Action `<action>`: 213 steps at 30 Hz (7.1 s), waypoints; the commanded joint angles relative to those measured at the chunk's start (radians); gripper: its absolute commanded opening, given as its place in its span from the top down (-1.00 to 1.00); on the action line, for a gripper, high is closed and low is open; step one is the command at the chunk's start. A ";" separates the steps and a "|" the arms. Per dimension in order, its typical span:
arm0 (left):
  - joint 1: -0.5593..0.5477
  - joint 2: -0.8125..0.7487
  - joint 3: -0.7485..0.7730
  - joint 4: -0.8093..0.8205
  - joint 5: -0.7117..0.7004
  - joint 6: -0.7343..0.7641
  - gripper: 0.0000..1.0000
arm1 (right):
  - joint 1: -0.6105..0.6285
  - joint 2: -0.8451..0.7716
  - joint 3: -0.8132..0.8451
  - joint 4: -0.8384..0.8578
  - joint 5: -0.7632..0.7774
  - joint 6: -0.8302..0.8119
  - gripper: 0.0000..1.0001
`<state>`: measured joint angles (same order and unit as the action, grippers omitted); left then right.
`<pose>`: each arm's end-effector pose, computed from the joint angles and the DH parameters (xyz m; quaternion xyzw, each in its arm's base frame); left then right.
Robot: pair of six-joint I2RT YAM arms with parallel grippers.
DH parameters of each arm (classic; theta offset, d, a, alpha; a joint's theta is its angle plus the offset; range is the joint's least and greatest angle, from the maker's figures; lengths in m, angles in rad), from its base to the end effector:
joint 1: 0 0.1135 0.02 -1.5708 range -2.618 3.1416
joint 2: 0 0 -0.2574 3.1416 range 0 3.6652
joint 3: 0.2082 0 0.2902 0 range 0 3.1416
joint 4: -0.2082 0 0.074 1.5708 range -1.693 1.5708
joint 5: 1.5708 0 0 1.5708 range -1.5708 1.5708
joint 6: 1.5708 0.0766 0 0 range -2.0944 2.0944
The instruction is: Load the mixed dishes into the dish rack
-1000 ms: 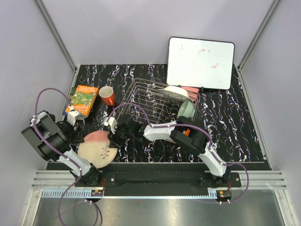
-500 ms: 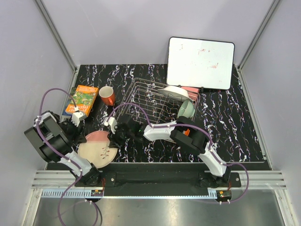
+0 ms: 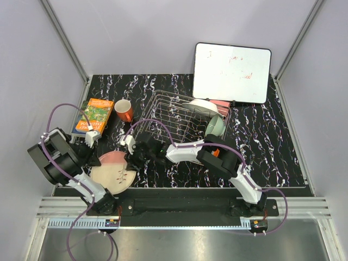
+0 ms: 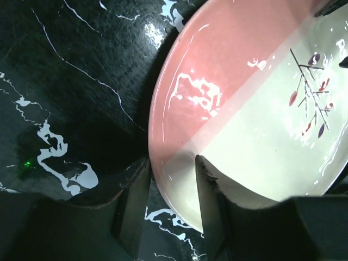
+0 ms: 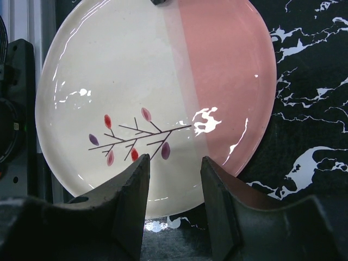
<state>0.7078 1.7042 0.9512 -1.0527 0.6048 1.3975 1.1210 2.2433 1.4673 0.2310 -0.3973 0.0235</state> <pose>0.2339 0.1428 0.0850 0.2877 0.9040 -0.2437 0.2015 0.2119 0.5070 0.0838 -0.5282 0.6783 0.4051 0.3113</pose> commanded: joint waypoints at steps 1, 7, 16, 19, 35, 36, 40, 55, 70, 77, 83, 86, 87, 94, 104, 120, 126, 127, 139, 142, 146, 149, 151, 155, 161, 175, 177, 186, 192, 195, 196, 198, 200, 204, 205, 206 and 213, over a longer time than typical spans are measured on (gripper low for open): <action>-0.010 0.080 -0.042 -0.026 -0.128 0.026 0.17 | 0.002 -0.011 -0.002 -0.101 0.055 -0.011 -0.02; -0.025 0.083 -0.035 -0.033 -0.140 0.066 0.75 | 0.000 -0.014 -0.004 -0.101 0.052 -0.016 -0.02; -0.034 0.029 -0.026 -0.059 -0.134 0.182 1.00 | 0.000 -0.014 0.001 -0.079 0.041 -0.017 -0.05; -0.037 0.002 -0.019 -0.075 -0.119 0.208 1.00 | -0.003 -0.011 0.004 -0.070 0.031 -0.019 -0.06; -0.106 -0.129 0.119 -0.207 0.039 0.258 1.00 | -0.043 -0.017 0.038 -0.009 -0.138 0.044 -0.11; -0.111 -0.136 0.123 -0.211 0.047 0.256 1.00 | -0.046 -0.020 0.036 -0.001 -0.144 0.047 -0.11; -0.139 -0.182 0.129 -0.237 0.055 0.259 1.00 | -0.061 -0.013 0.028 0.045 -0.181 0.091 -0.10; -0.162 -0.265 0.107 -0.337 0.099 0.316 1.00 | -0.084 0.064 0.097 0.120 -0.287 0.171 -0.02; -0.169 -0.272 0.095 -0.333 0.090 0.308 1.00 | -0.095 -0.140 -0.004 0.110 -0.242 0.087 -0.32; -0.171 -0.264 0.096 -0.326 0.085 0.301 1.00 | -0.098 -0.220 -0.035 0.094 -0.222 0.058 -0.39; -0.171 -0.271 0.100 -0.326 0.084 0.299 1.00 | -0.102 -0.165 -0.002 0.094 -0.227 0.090 -0.39; -0.169 -0.281 0.107 -0.332 0.088 0.304 1.00 | -0.104 -0.134 0.013 0.090 -0.232 0.098 -0.39; -0.171 -0.282 0.110 -0.339 0.092 0.307 1.00 | -0.104 -0.126 0.018 0.090 -0.230 0.098 -0.38; -0.174 -0.290 0.146 -0.383 0.118 0.319 1.00 | -0.104 -0.044 0.057 0.090 -0.244 0.133 -0.37; -0.179 -0.304 0.152 -0.391 0.116 0.324 1.00 | -0.092 0.013 0.087 0.100 -0.279 0.173 -0.29; -0.182 -0.295 0.144 -0.372 0.133 0.316 1.00 | -0.050 0.081 0.211 0.016 -0.414 0.161 0.10; -0.182 -0.293 0.149 -0.372 0.136 0.314 1.00 | -0.049 0.099 0.228 0.005 -0.431 0.170 0.71; -0.182 -0.291 0.149 -0.372 0.136 0.314 1.00 | -0.049 0.101 0.229 0.004 -0.433 0.170 0.88; -0.110 -0.195 0.357 -0.449 0.263 0.153 -0.98 | -0.055 -0.056 0.072 -0.041 -0.290 0.055 1.00; -0.074 -0.154 0.477 -0.494 0.338 0.065 -0.98 | -0.055 -0.134 -0.002 -0.039 -0.226 0.009 1.00; -0.074 -0.155 0.524 -0.492 0.371 0.002 -0.98 | -0.061 -0.234 -0.056 -0.036 -0.173 -0.031 1.00; -0.085 -0.163 0.528 -0.495 0.377 -0.032 -0.98 | -0.069 -0.315 -0.091 -0.044 -0.115 -0.089 1.00; -0.091 -0.160 0.531 -0.494 0.391 -0.069 -0.98 | -0.082 -0.387 -0.105 -0.067 -0.075 -0.123 1.00; -0.148 -0.163 0.512 -0.457 0.395 -0.144 -0.98 | -0.105 -0.510 -0.111 -0.116 0.007 -0.218 1.00; -0.260 -0.160 0.483 -0.304 0.375 -0.347 -0.98 | -0.144 -0.671 -0.111 -0.194 0.093 -0.295 1.00; -0.556 -0.066 0.509 0.158 0.320 -0.825 -0.98 | -0.194 -1.040 -0.188 -0.335 0.451 -0.536 1.00; -0.614 -0.017 0.521 0.195 0.314 -0.860 -0.98 | -0.204 -1.068 -0.219 -0.340 0.517 -0.559 1.00; -0.754 0.095 0.526 0.309 0.164 -0.943 -0.98 | -0.251 -1.165 -0.317 -0.374 0.635 -0.637 1.00; -0.768 0.071 0.445 0.336 0.121 -0.908 -0.98 | -0.300 -1.165 -0.347 -0.389 0.621 -0.651 1.00; -0.775 0.049 0.396 0.336 0.096 -0.887 -0.98 | -0.320 -1.160 -0.352 -0.392 0.603 -0.651 1.00; -0.777 0.043 0.374 0.336 0.093 -0.884 -0.98 | -0.325 -1.156 -0.355 -0.394 0.598 -0.654 1.00; -0.778 0.026 0.354 0.338 0.092 -0.875 -0.98 | -0.328 -1.153 -0.361 -0.398 0.597 -0.652 1.00; -0.780 0.014 0.331 0.338 0.090 -0.868 -0.98 | -0.332 -1.153 -0.375 -0.401 0.589 -0.654 1.00; -0.780 0.005 0.299 0.338 0.082 -0.856 -0.98 | -0.337 -1.154 -0.386 -0.421 0.577 -0.639 1.00; -0.781 0.003 0.294 0.336 0.082 -0.855 -0.98 | -0.336 -1.157 -0.387 -0.426 0.568 -0.629 1.00; -0.781 0.002 0.290 0.338 0.081 -0.850 -0.98 | -0.336 -1.160 -0.390 -0.436 0.563 -0.623 1.00; -0.783 -0.023 0.247 0.338 0.076 -0.839 -0.98 | -0.336 -1.197 -0.409 -0.479 0.520 -0.583 1.00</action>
<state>-0.0708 1.7412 1.2232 -0.7364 0.6910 0.5316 0.7906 1.1210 1.0370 -0.3508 0.1493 -0.5831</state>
